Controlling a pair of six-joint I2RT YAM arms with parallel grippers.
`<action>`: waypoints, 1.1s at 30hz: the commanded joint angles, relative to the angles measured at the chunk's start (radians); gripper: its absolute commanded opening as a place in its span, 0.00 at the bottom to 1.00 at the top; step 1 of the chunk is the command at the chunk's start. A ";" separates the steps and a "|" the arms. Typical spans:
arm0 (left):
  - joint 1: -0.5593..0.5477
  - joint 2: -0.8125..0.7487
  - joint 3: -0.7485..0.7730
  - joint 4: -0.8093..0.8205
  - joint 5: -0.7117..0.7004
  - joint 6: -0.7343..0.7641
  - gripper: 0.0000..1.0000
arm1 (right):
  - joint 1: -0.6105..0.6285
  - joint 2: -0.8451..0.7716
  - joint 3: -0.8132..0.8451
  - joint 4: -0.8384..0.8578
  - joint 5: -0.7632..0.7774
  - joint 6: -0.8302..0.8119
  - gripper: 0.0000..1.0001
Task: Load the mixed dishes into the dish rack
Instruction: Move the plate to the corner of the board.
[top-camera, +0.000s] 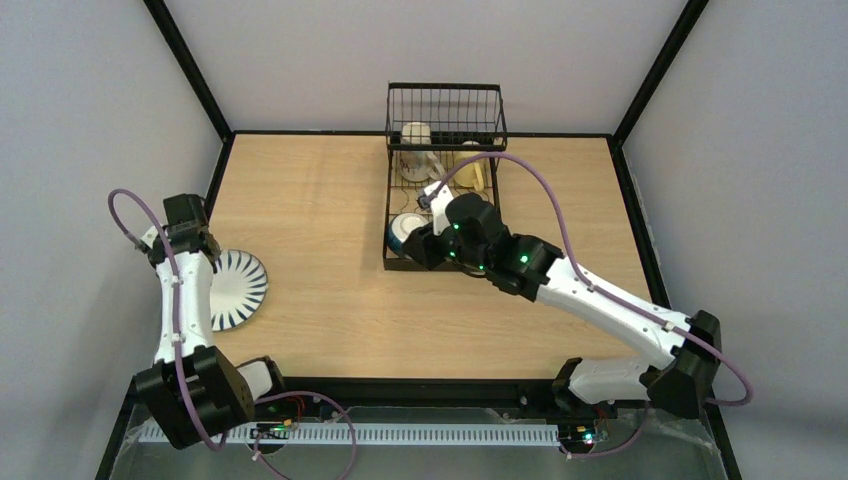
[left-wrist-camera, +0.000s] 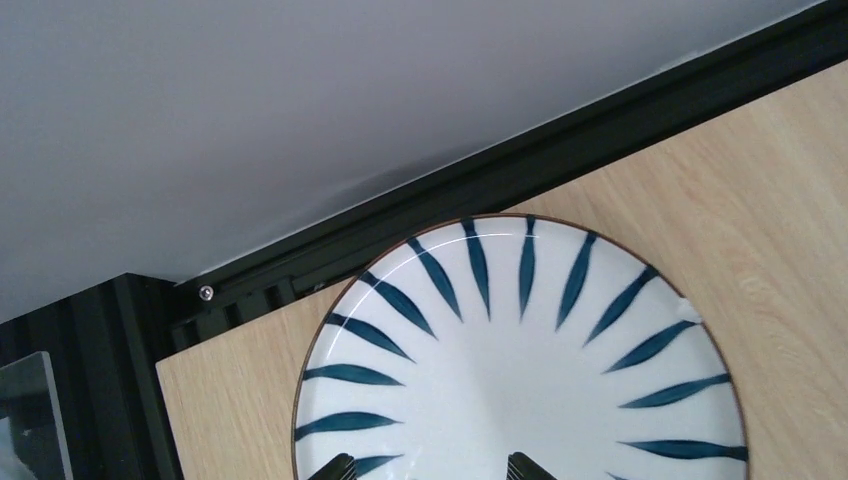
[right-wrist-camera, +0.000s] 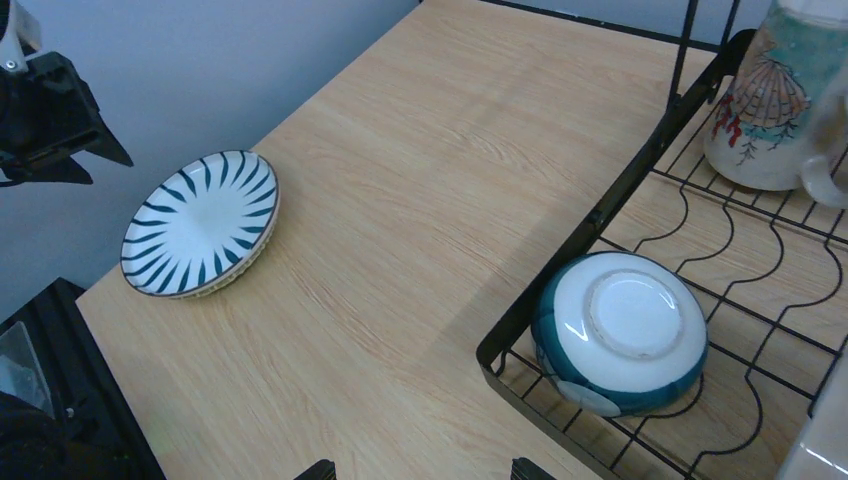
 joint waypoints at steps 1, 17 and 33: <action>0.058 0.034 -0.035 0.074 0.042 0.093 0.86 | 0.005 -0.060 -0.054 -0.029 0.033 0.012 0.99; 0.247 0.204 -0.013 0.170 0.134 0.164 0.88 | 0.004 -0.068 -0.081 -0.033 0.062 -0.004 1.00; 0.464 0.247 -0.094 0.272 0.192 0.060 0.87 | 0.005 -0.018 -0.077 0.006 0.049 -0.026 1.00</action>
